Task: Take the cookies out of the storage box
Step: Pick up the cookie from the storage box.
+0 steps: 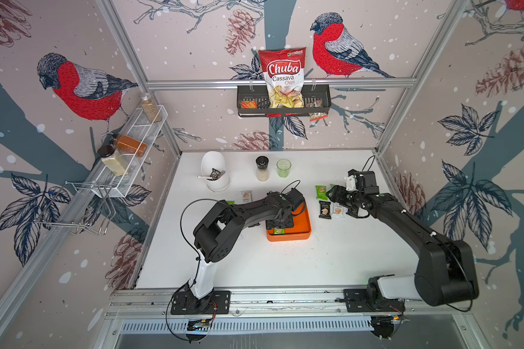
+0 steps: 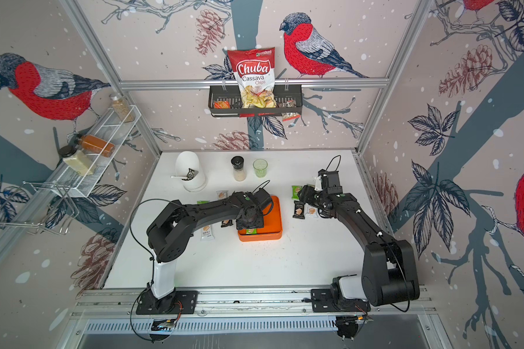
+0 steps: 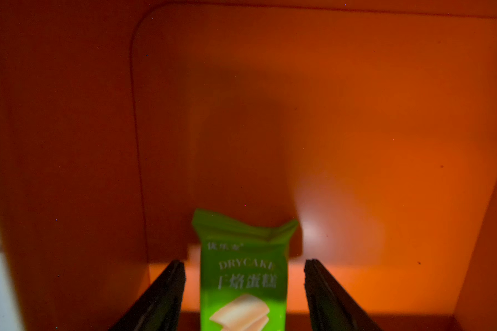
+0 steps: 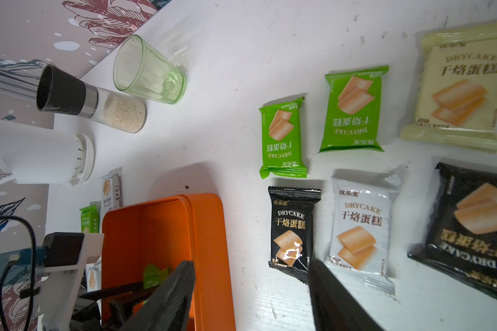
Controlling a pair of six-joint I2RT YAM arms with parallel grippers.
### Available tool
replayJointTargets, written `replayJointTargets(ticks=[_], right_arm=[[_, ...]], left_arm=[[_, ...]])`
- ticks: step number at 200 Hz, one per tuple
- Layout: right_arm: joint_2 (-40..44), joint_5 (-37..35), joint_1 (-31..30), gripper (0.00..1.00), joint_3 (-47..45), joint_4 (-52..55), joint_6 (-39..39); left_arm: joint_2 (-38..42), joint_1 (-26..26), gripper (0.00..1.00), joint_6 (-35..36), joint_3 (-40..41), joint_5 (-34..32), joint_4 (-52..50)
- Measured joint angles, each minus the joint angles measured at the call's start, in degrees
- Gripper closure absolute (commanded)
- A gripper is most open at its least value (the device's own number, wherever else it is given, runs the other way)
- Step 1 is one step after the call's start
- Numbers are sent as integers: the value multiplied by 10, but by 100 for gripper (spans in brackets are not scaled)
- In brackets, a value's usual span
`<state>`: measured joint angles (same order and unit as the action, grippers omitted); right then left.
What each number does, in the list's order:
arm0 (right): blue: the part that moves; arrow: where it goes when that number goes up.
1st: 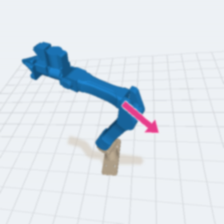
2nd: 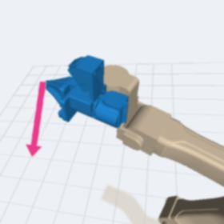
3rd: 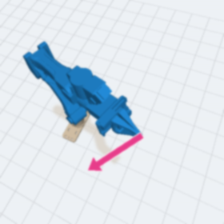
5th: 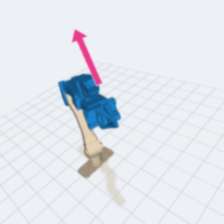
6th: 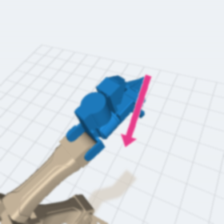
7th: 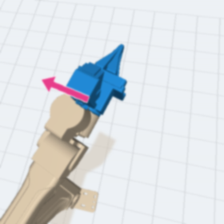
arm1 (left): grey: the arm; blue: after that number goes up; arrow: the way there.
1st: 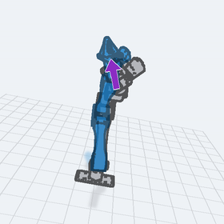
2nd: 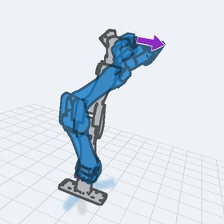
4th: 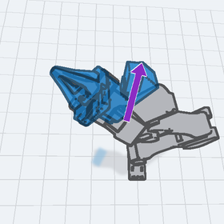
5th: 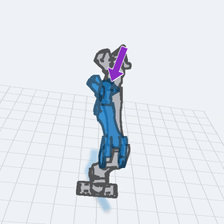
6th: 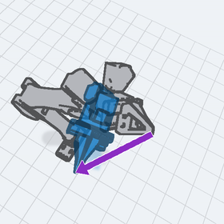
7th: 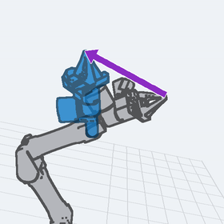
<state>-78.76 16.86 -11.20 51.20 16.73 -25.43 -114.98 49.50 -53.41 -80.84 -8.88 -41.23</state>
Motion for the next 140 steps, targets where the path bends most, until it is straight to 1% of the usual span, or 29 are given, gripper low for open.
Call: replayJointTargets(ticks=[25,44,77,98,140], right_arm=[[0,0,2,32,0,0,0],[0,0,3,32,0,0,0],[-1,0,4,32,0,0,0],[-1,0,5,32,0,0,0],[-1,0,6,32,0,0,0]], left_arm=[[-7,0,30,9,1,0,3],[-10,0,33,9,1,-1,3],[-15,1,49,13,-3,-2,9],[-16,1,55,13,-5,-3,12],[-16,1,56,14,-11,-3,7]])
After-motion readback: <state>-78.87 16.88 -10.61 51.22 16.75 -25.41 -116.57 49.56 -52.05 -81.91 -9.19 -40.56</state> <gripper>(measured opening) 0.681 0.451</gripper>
